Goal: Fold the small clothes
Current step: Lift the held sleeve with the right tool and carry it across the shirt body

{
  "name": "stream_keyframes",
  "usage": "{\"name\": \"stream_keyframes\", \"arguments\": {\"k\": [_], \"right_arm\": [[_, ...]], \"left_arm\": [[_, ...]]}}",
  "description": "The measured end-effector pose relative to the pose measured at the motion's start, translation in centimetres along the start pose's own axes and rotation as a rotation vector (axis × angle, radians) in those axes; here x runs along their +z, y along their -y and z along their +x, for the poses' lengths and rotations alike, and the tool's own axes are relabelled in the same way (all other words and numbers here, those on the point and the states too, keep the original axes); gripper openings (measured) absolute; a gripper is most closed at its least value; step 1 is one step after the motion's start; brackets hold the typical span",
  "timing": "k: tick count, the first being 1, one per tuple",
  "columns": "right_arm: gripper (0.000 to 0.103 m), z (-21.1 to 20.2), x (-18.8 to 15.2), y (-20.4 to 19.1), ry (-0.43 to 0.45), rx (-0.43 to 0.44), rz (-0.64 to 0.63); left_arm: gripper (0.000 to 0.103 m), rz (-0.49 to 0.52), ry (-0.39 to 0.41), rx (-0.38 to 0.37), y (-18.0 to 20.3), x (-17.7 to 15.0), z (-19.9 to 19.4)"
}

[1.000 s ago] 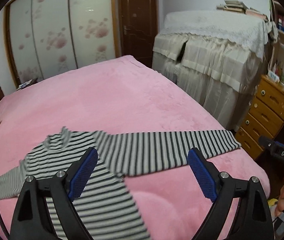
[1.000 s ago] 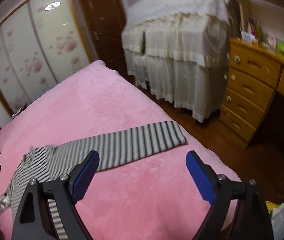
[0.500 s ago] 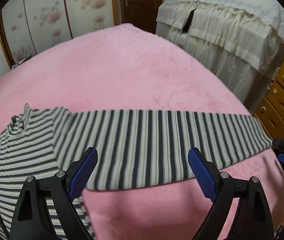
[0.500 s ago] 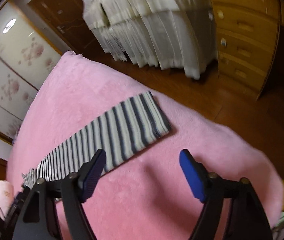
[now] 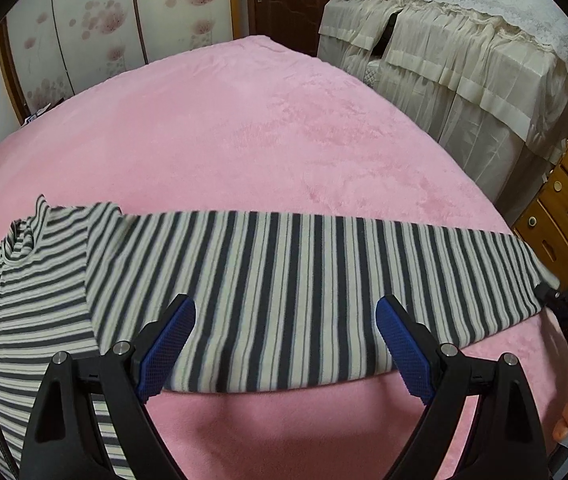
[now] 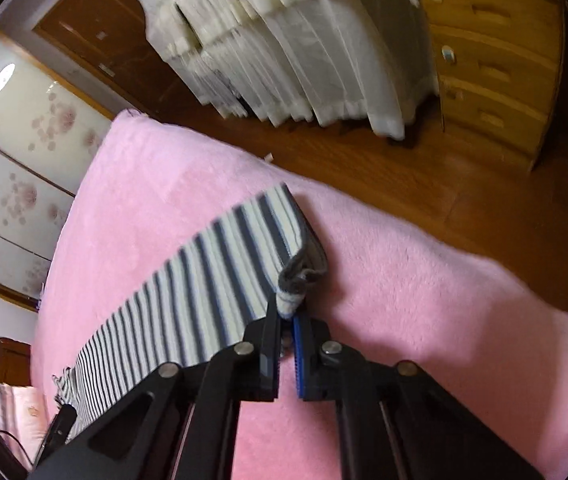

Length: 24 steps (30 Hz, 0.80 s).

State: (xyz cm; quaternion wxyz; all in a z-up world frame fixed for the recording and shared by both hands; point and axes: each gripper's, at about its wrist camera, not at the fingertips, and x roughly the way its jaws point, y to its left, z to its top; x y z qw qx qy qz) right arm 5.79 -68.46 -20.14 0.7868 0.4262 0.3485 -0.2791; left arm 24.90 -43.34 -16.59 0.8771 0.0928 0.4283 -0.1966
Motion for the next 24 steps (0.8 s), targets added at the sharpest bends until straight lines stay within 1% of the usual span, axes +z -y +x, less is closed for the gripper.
{"name": "stream_keyframes", "arguments": {"k": [3, 6, 10, 13, 15, 17, 18, 21, 24], "right_arm": [[0.005, -2.7, -0.1, -2.5, 0.070, 0.056, -0.075], [0.005, -5.8, -0.5, -6.9, 0.133, 0.102, -0.186], [0.005, -9.5, -2.6, -15.4, 0.188, 0.187, -0.377], [0.005, -11.4, -5.2, -22.2, 0.205, 0.256, -0.508], [0.005, -11.8, -7.4, -26.5, 0.199, 0.295, -0.577], [0.005, -11.4, -10.3, -31.3, 0.178, 0.332, -0.647], [0.005, -11.0, -11.4, -33.0, 0.162, 0.347, -0.671], [0.005, -9.1, -16.4, -38.7, 0.097, 0.392, -0.743], [0.005, -6.5, -21.8, -43.5, 0.030, 0.413, -0.810]], "left_arm": [[0.091, 0.008, 0.024, 0.010, -1.1, 0.2, -1.7], [0.091, -0.013, 0.045, 0.014, -3.2, 0.5, -3.8], [0.091, -0.080, 0.073, 0.024, -8.4, 0.4, -7.3], [0.091, -0.135, 0.097, 0.065, -13.5, 0.1, -10.0], [0.091, -0.179, 0.113, 0.094, -17.3, -0.4, -11.6], [0.091, -0.227, 0.123, 0.122, -21.3, -1.3, -12.9], [0.091, -0.255, 0.128, 0.139, -23.8, -1.9, -13.5], [0.091, -0.311, 0.123, 0.178, -29.2, -3.9, -14.1], [0.091, -0.374, 0.094, 0.215, -34.6, -6.4, -13.8]]}}
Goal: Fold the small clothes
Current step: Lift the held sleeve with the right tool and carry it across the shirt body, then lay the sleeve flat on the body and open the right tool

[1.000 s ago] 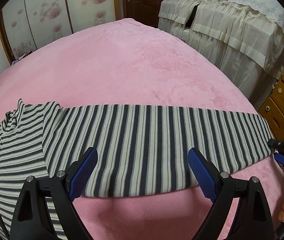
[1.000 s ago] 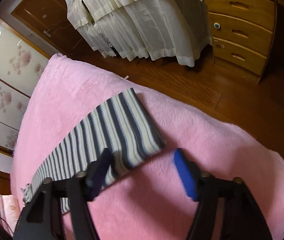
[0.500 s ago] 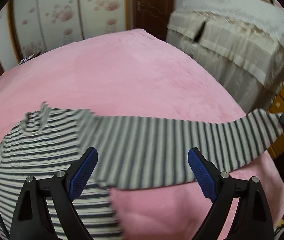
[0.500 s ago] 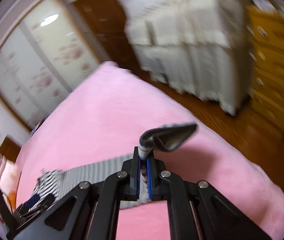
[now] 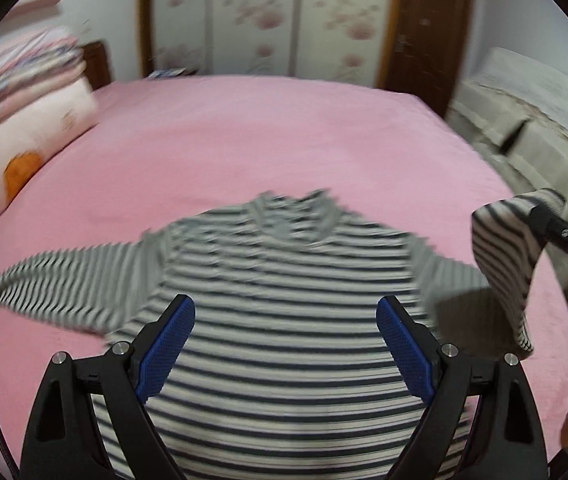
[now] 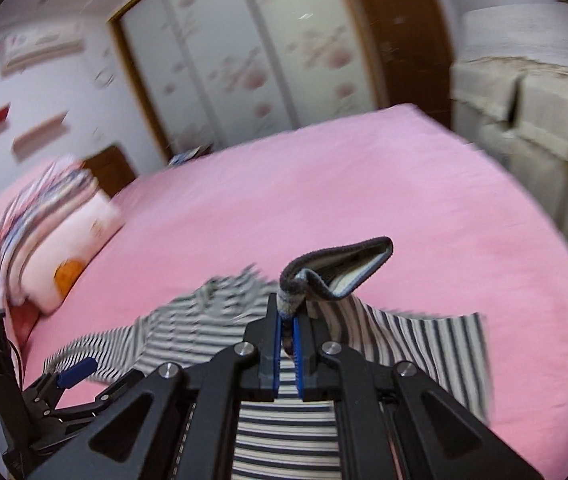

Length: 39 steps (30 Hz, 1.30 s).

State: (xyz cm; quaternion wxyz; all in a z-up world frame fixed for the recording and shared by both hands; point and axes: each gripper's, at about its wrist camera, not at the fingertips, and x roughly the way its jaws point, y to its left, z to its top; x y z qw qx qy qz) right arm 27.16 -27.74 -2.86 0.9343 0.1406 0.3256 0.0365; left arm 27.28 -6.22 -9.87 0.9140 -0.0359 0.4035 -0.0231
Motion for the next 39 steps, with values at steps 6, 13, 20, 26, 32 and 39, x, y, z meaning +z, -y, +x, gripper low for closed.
{"name": "stream_keyframes", "arguments": {"k": [6, 13, 20, 26, 32, 39], "right_arm": [[0.005, 10.0, -4.3, -7.8, -0.167, 0.027, -0.061], [0.011, 16.4, -10.2, -11.9, -0.337, 0.029, -0.084], [0.032, 15.3, -11.8, -11.4, -0.392, 0.112, -0.031], [0.038, 10.6, -10.0, -11.7, -0.297, 0.222, -0.017], [0.042, 4.8, -9.4, -9.2, -0.197, 0.250, 0.028], [0.042, 0.8, -11.2, -3.3, -0.146, 0.091, 0.036]], "left_arm": [[0.091, -0.093, -0.074, 0.013, -8.9, -2.8, 3.3], [0.091, -0.125, -0.145, 0.016, -12.0, -5.6, 5.9], [0.091, -0.151, -0.166, -0.021, -12.3, -6.5, 6.3], [0.091, -0.194, -0.184, -0.074, -11.6, -7.0, 6.1], [0.091, -0.179, -0.198, -0.089, -10.0, -7.4, 6.0], [0.091, -0.182, -0.212, -0.139, -8.5, -7.5, 6.9]]}}
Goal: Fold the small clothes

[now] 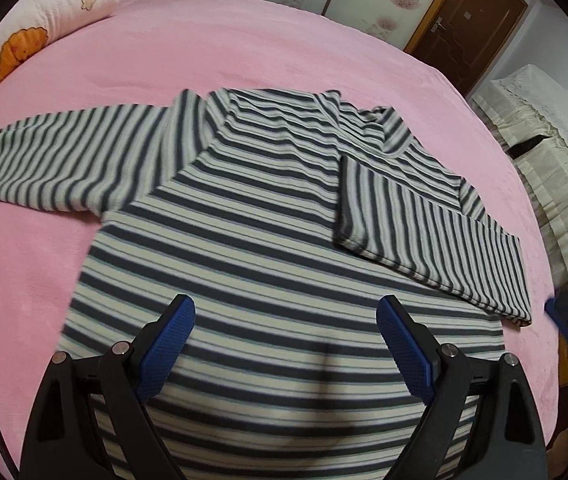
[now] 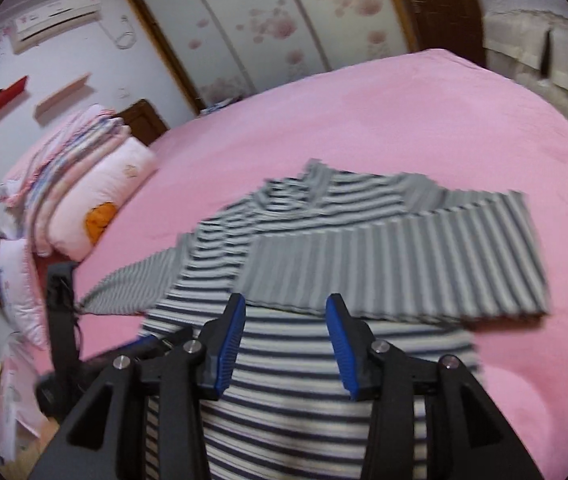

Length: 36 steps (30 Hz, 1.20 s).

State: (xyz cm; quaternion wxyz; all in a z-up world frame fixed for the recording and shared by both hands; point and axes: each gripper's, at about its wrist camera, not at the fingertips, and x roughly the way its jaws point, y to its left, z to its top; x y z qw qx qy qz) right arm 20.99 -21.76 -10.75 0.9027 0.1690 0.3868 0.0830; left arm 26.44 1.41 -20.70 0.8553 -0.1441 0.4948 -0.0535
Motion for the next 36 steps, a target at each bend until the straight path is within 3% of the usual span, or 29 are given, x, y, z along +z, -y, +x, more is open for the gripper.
{"name": "stream_keyframes", "arguments": {"k": [6, 10, 11, 20, 21, 22, 23, 24, 25, 30, 36], "right_arm": [[0.042, -1.4, -2.9, 4.9, -0.016, -0.069, 0.085], [0.042, -1.1, -4.3, 7.2, -0.047, -0.080, 0.135], [0.042, -0.9, -4.6, 7.6, -0.052, -0.081, 0.144], [0.042, 0.0, -5.1, 9.1, -0.048, -0.057, 0.189], [0.042, 0.1, -5.2, 9.1, -0.048, -0.055, 0.187], [0.042, 0.1, -5.2, 9.1, -0.048, -0.057, 0.183], [0.042, 0.1, -5.3, 9.0, -0.047, -0.061, 0.178], [0.042, 0.1, -5.4, 9.0, -0.046, -0.066, 0.173], [0.042, 0.0, -5.5, 9.0, -0.044, -0.075, 0.167], [0.042, -0.6, -5.5, 10.0, -0.032, -0.122, 0.157], [0.042, -1.0, -5.3, 13.1, -0.036, -0.178, 0.219]], "left_arm": [[0.091, -0.034, -0.032, -0.107, 1.3, 1.3, 2.9], [0.067, -0.059, -0.086, -0.215, 2.5, 2.7, 5.4], [0.065, -0.067, -0.104, -0.230, 2.9, 3.0, 6.1], [0.064, -0.207, -0.123, -0.335, 3.0, 3.9, 8.9], [0.055, -0.224, -0.118, -0.340, 3.0, 4.0, 9.1], [0.031, -0.233, -0.114, -0.341, 2.9, 4.2, 9.2], [0.015, -0.237, -0.117, -0.345, 3.0, 4.3, 9.5], [0.006, -0.237, -0.131, -0.348, 3.1, 4.5, 9.7], [0.006, -0.230, -0.127, -0.333, 3.3, 4.7, 9.8], [0.005, -0.087, -0.021, -0.257, 5.8, 6.0, 7.2], [0.005, 0.004, 0.205, -0.205, 6.6, 9.4, 0.8]]}}
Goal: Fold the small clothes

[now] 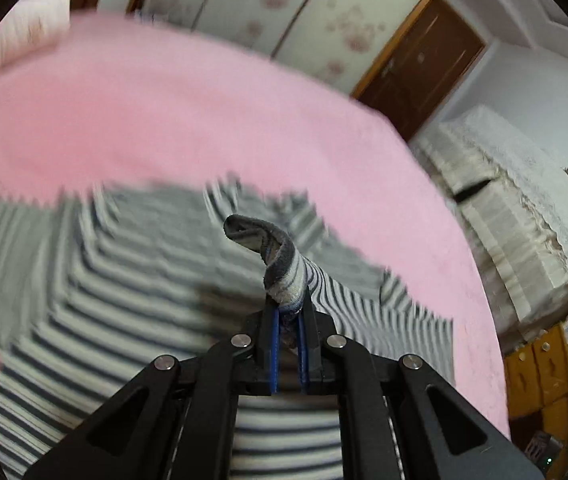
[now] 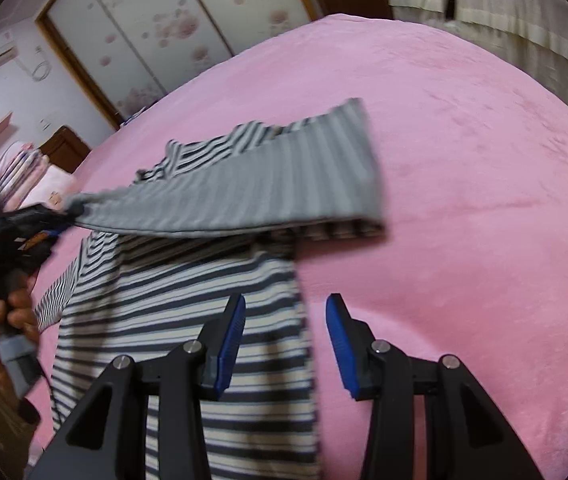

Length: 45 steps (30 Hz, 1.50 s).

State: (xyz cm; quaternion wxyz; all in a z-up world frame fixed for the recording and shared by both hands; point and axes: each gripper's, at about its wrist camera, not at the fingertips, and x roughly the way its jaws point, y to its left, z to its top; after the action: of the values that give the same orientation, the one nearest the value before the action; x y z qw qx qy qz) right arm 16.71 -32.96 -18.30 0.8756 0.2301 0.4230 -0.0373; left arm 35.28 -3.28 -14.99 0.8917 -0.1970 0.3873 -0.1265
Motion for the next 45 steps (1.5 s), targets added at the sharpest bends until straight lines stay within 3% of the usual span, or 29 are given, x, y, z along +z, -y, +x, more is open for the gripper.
{"name": "stream_keyframes", "arguments": {"k": [2, 5, 11, 17, 25, 34, 35, 37, 45], "right_arm": [[0.042, -0.1, 0.2, 0.6, 0.005, -0.016, 0.009], [0.042, 0.4, 0.4, 0.8, -0.004, -0.044, -0.002], [0.042, 1.9, 0.8, -0.1, -0.021, -0.066, -0.038], [0.042, 4.1, 2.2, -1.5, -0.025, -0.102, -0.112], [0.042, 5.2, 4.2, -1.6, -0.027, -0.043, -0.052], [0.041, 7.3, 5.4, -1.0, -0.065, -0.042, -0.020], [0.038, 7.4, 5.4, -1.0, -0.065, -0.045, -0.023], [0.016, 7.6, 5.2, -1.1, -0.068, -0.038, -0.037], [0.012, 6.4, 4.9, -1.4, -0.032, -0.104, -0.027]], "left_arm": [[0.005, 0.018, 0.081, 0.041, -0.9, 1.2, -1.9], [0.005, 0.010, 0.120, 0.115, -3.3, 2.0, -3.0], [0.005, -0.094, 0.068, 0.232, -10.0, 0.6, -2.4], [0.006, -0.116, 0.020, 0.270, -13.0, -1.6, -1.3], [0.007, -0.138, 0.007, 0.272, -13.5, -3.6, 0.5], [0.009, -0.188, -0.008, 0.225, -15.2, -4.5, 0.7], [0.009, -0.189, -0.011, 0.222, -15.3, -4.4, 0.7], [0.010, -0.196, -0.017, 0.213, -15.5, -4.4, 0.8], [0.016, -0.283, -0.065, 0.136, -17.0, -4.3, 0.7]]}}
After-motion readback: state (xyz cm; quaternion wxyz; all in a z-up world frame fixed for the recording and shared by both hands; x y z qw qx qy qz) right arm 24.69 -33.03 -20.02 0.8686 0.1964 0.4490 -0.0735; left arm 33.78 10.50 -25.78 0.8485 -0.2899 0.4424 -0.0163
